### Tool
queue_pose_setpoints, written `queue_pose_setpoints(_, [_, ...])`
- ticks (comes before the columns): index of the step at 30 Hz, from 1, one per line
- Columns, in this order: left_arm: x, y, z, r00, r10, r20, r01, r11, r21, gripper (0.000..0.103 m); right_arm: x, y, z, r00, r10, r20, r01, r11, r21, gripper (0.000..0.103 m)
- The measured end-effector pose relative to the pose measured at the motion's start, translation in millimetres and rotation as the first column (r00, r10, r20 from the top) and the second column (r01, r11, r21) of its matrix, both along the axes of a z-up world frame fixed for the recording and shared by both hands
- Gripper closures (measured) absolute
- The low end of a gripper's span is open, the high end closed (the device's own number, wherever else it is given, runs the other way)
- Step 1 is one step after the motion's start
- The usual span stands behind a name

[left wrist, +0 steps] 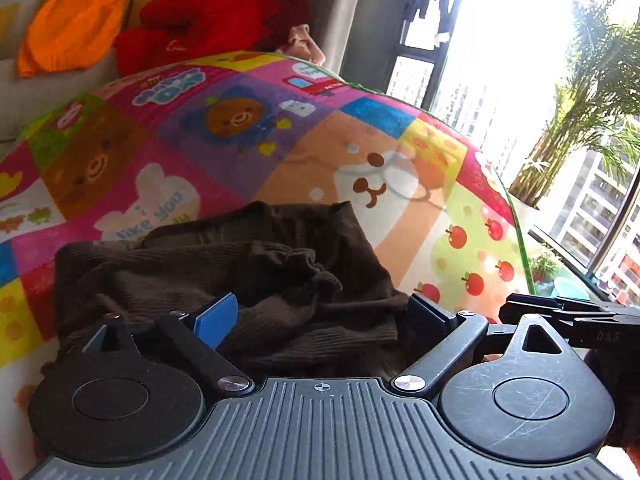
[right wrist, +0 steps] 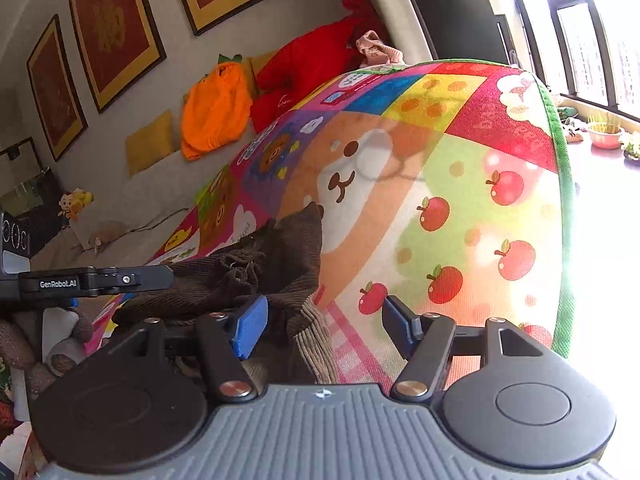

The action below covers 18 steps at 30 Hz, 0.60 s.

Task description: Fold clothes

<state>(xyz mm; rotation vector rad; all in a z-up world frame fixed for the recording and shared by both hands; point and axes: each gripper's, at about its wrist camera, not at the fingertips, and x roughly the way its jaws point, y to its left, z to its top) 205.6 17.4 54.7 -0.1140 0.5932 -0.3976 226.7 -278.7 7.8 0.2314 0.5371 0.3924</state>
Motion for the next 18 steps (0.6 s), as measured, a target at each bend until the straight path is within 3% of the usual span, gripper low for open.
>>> queue_pose_setpoints(6, [-73,64,-6,0.987,0.155,-0.035,-0.151,0.983,0.106,0.004,-40,31,5,0.988,0.151,0.018,-0.148,0.982,-0.121,0.034])
queue_pose_setpoints(8, [-94,81,-11,0.978,0.203,-0.051,-0.196,0.973,0.123,0.003,-66,53,2,0.961,0.276,0.010,-0.271,0.951,-0.146,0.023])
queue_pose_setpoints(13, [-154,101,-24,0.969,0.245,-0.026,-0.239,0.960,0.148,0.001,-128,109,-6,0.832,0.554,-0.025,-0.547,0.812,-0.203,0.020])
queue_pose_setpoints(16, [-184,97,-26,0.975,0.223,-0.004,-0.219,0.962,0.165,0.001,-169,142,-19,0.749,0.660,-0.060,-0.641,0.700,-0.315,0.020])
queue_pose_setpoints(18, [-202,91,-25,0.981,0.191,0.023,-0.192,0.963,0.189,0.000,-184,152,-25,0.747,0.662,-0.061,-0.625,0.669,-0.402,0.020])
